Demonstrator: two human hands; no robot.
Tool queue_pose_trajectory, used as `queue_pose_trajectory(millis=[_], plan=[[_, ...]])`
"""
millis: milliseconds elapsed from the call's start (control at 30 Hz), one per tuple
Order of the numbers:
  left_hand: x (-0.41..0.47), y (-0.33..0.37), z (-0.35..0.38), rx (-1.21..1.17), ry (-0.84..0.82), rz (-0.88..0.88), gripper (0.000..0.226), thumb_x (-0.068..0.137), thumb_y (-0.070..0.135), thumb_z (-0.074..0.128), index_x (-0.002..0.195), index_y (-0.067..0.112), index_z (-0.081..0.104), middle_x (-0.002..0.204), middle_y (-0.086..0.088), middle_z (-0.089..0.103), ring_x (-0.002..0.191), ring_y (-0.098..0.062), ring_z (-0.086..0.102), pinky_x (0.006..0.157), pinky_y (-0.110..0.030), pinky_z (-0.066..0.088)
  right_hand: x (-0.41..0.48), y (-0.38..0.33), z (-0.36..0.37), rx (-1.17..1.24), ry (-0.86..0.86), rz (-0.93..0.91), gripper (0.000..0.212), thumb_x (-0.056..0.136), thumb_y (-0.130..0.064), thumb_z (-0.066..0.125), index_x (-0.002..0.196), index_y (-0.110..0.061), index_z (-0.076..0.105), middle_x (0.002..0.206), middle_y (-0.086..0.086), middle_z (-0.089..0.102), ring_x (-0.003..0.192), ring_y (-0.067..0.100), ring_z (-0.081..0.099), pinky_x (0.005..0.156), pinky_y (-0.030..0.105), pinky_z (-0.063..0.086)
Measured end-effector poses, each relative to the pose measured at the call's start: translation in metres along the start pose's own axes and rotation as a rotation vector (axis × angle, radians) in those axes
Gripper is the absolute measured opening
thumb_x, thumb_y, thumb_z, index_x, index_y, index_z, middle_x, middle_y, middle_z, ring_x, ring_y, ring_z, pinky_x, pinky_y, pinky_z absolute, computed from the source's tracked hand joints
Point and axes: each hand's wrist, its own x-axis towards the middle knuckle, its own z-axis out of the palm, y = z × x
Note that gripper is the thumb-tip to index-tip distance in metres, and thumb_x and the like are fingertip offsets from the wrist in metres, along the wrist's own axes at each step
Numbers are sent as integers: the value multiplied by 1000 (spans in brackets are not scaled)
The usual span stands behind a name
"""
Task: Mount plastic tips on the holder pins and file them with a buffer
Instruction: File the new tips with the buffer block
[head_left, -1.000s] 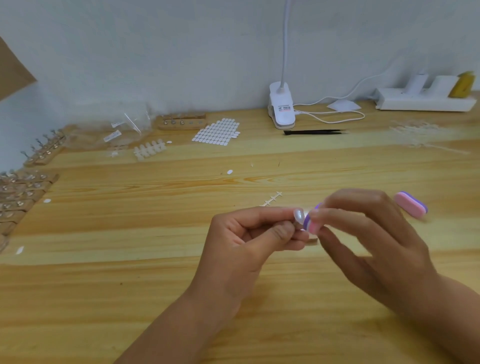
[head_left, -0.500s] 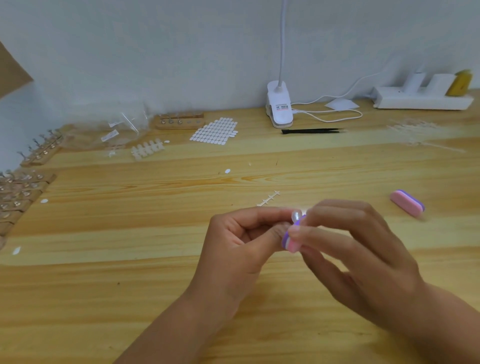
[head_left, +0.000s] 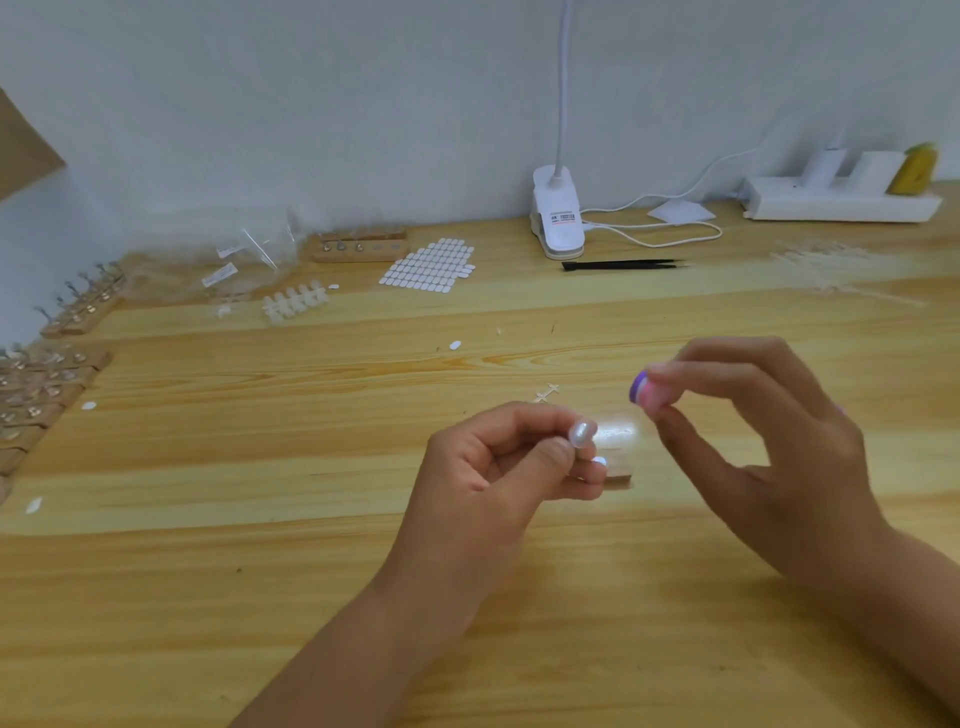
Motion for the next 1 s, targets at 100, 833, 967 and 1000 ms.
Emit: queue_pose_trajectory(millis=[100,833,967,1000], plan=[[0,-2,4,21,-53,-25,14,97,15,53,95,3,61,86,-4,65,84,-17,69,76,-34,59,-3,-4,0,9,-12,-6,27,90,0,68,113,-12,62,101,4,64,95,18,64,93,21,47],[-5,1,3,98,-236,-29,16,97,15,42,89,7,54,63,4,49,55,-16,56,61,-24,48,-5,-12,-2,8,-104,-149,29,86,9,69,110,-8,70,99,15,66,92,23,64,83,31,51],[-5,3,5,94,-254,-29,16,97,14,43,89,8,55,64,4,53,59,-16,58,61,-27,50,-4,-19,-2,112,-56,-156,21,95,0,63,112,-12,67,102,11,63,100,17,62,89,24,49],[-6,3,5,95,-259,-27,17,97,15,43,90,8,56,65,3,55,61,-16,60,62,-29,51,-7,-23,0,123,-69,-195,23,95,2,61,115,-8,65,105,9,61,104,15,60,93,20,46]])
